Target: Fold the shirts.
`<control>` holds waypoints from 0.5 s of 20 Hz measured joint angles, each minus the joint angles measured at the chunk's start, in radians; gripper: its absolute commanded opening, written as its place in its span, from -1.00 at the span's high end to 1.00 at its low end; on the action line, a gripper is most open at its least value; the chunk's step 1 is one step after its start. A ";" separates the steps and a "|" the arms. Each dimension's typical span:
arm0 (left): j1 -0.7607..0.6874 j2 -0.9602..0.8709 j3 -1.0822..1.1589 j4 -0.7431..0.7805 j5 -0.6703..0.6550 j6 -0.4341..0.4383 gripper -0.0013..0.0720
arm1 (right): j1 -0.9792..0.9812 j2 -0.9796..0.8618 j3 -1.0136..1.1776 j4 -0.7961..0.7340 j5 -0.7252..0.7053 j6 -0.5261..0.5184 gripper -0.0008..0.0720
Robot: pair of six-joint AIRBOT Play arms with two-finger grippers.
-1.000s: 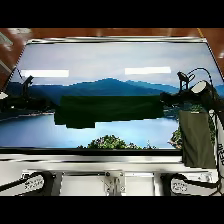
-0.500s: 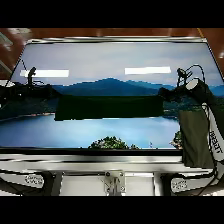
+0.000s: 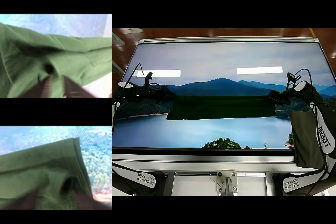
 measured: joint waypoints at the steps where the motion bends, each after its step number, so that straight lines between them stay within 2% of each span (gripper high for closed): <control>1: 0.000 -0.002 0.003 0.000 -0.011 -0.002 -0.40 | -0.002 0.000 0.000 -0.004 0.002 0.003 -0.86; 7: 0.016 -0.006 0.081 -0.001 -0.140 -0.010 -0.40 | -0.078 0.021 0.002 -0.045 0.050 0.068 -0.88; 10: 0.018 0.000 0.128 -0.002 -0.204 -0.025 -0.40 | -0.134 -0.005 0.002 0.042 0.102 0.063 -0.88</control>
